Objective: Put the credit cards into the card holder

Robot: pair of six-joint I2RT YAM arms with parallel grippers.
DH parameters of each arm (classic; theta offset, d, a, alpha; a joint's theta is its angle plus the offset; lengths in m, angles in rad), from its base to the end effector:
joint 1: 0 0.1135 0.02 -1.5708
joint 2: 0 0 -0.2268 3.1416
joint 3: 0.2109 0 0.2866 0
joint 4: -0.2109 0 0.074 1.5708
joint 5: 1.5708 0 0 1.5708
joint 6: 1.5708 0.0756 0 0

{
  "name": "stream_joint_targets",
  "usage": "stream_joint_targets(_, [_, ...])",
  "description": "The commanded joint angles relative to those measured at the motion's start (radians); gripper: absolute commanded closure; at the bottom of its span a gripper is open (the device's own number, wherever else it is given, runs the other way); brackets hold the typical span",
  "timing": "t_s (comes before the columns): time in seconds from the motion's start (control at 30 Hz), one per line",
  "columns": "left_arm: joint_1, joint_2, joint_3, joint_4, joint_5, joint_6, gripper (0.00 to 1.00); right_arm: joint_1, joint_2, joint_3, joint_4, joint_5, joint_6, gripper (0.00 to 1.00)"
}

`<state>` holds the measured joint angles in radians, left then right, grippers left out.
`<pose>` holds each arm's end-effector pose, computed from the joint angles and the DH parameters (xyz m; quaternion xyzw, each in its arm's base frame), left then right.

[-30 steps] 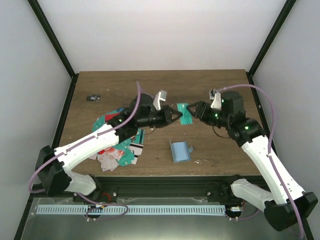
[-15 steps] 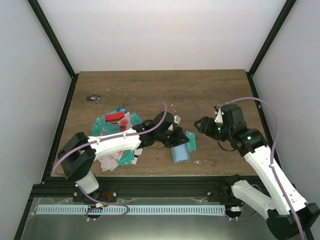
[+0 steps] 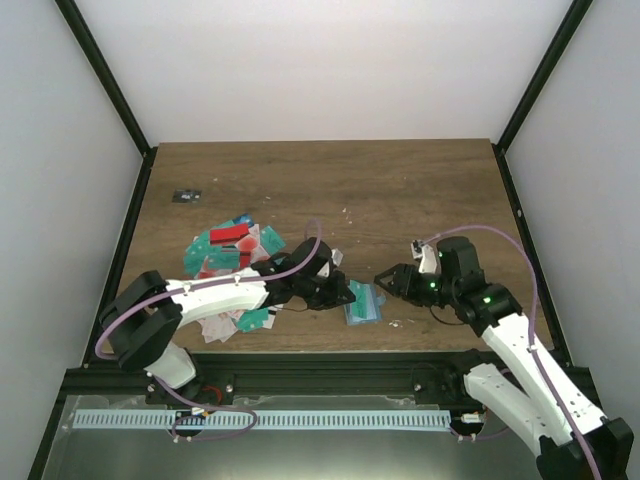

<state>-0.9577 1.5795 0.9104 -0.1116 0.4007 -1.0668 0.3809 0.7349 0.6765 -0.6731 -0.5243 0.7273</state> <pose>0.1951 -0.3286 0.1124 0.0272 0.9073 -0.4172 0.0441 0.2076 0.1239 0.2160 0.0480 0.8870 0.4083 0.2101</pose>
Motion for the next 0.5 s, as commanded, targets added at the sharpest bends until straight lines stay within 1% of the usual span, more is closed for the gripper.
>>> stream_joint_targets(0.0, [0.009, -0.051, -0.025, -0.048, -0.014, 0.072, 0.96, -0.005, 0.015, -0.057, 0.114, -0.121, 0.006, 0.48])
stream_joint_targets(0.23, [0.029, -0.088, -0.053, -0.096, -0.049, 0.11, 0.96, -0.002, 0.097, -0.116, 0.22, -0.164, 0.004, 0.5])
stream_joint_targets(0.47, [0.056, -0.097, -0.087, -0.128, -0.062, 0.136, 0.96, -0.003, 0.218, -0.15, 0.298, -0.167, -0.017, 0.53])
